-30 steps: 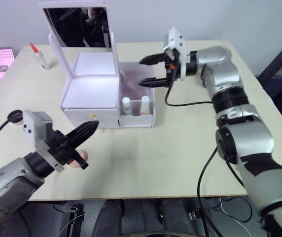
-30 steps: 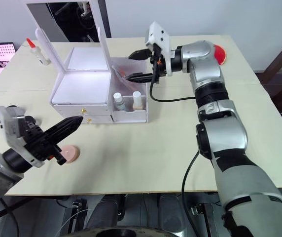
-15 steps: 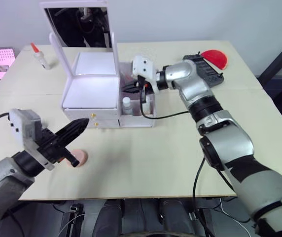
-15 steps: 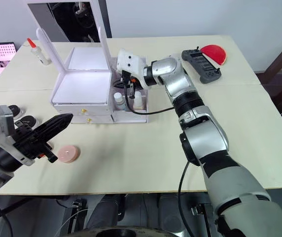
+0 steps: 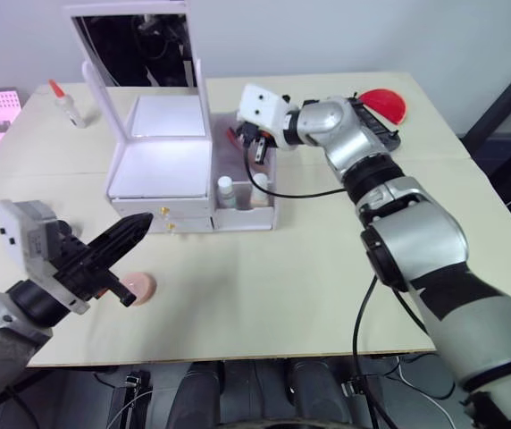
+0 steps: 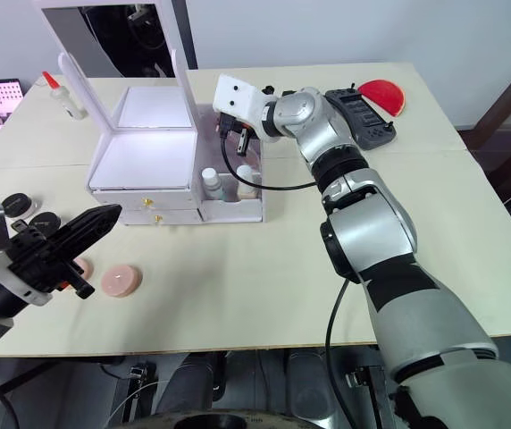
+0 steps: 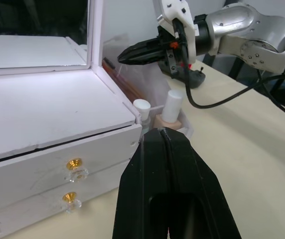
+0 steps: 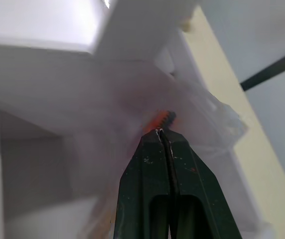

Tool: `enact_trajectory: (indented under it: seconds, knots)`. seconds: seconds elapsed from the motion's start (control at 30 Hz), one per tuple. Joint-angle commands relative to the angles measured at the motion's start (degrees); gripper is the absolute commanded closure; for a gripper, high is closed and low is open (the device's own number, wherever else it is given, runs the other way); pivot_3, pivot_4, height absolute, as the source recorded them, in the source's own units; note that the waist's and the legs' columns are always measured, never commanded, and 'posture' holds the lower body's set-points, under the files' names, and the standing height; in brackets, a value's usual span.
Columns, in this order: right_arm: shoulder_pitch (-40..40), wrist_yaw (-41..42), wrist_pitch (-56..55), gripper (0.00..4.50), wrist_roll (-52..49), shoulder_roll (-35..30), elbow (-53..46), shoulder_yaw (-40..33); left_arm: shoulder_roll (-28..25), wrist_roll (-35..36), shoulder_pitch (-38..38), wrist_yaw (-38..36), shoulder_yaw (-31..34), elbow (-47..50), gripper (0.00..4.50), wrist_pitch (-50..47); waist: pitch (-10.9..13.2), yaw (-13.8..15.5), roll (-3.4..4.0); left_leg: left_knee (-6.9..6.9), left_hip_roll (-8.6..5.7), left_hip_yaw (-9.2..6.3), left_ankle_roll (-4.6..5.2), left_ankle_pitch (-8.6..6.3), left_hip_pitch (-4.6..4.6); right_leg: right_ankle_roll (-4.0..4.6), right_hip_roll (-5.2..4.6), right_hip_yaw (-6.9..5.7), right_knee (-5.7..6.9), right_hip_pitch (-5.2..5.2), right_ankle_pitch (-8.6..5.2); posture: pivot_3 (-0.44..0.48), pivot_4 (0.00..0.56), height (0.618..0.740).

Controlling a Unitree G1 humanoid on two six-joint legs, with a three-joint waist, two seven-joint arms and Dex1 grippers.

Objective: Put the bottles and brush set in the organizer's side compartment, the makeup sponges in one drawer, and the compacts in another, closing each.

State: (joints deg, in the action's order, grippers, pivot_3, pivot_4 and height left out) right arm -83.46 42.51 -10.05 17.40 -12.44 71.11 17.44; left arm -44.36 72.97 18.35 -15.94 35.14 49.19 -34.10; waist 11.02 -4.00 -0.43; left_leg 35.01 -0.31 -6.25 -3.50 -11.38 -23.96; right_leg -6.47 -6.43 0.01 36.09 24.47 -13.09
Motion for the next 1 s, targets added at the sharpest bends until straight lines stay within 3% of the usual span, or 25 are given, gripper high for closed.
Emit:
enact_trajectory:
  seconds: [0.03,0.3,0.6,0.87,1.0]
  knots:
    - [-2.56,-6.07,-1.25,4.46,5.13,-1.76,0.88,2.94,-0.13,-0.18,-0.33,-0.59,1.45,0.55,4.5,1.61,0.0,-0.01,0.0,0.0,0.0,0.0,0.0,0.0,0.0,0.0,0.0,0.0,0.0,0.0,0.0,0.0,0.15,0.74]
    - [-3.02,-3.17,-2.09,4.46,4.73,-2.51,0.68,1.9,-0.15,-1.01,-1.48,-0.81,-0.08,0.05,4.5,1.36,0.0,0.07,0.0,0.02,0.0,-0.01,0.0,0.0,0.0,0.0,0.0,0.0,0.01,-0.03,0.0,0.0,0.15,0.74]
    - [-2.09,29.3,6.59,4.46,-14.19,-8.78,-9.93,-11.13,-1.87,1.0,-1.19,-2.29,3.68,-1.61,4.5,0.31,0.01,0.04,0.01,-0.01,0.0,-0.02,0.0,0.01,-0.01,-0.03,0.02,0.0,-0.01,-0.03,-0.01,0.0,0.15,0.74]
    - [4.34,39.89,11.08,4.46,-18.94,-15.49,-17.87,-12.74,-3.48,2.34,2.51,-5.78,9.69,-2.86,4.5,-0.58,0.0,-0.06,0.0,0.01,0.0,0.0,0.0,0.0,0.02,-0.01,0.01,0.0,0.0,-0.04,-0.01,0.0,0.15,0.74]
    - [10.8,41.93,17.86,4.46,-25.02,-18.3,-22.68,-17.29,-3.51,4.79,8.69,-9.2,17.8,-3.64,4.5,-2.3,0.01,-0.03,0.01,-0.02,0.02,0.02,0.0,0.0,0.01,-0.01,0.01,0.01,-0.01,-0.01,-0.02,0.0,0.15,0.74]
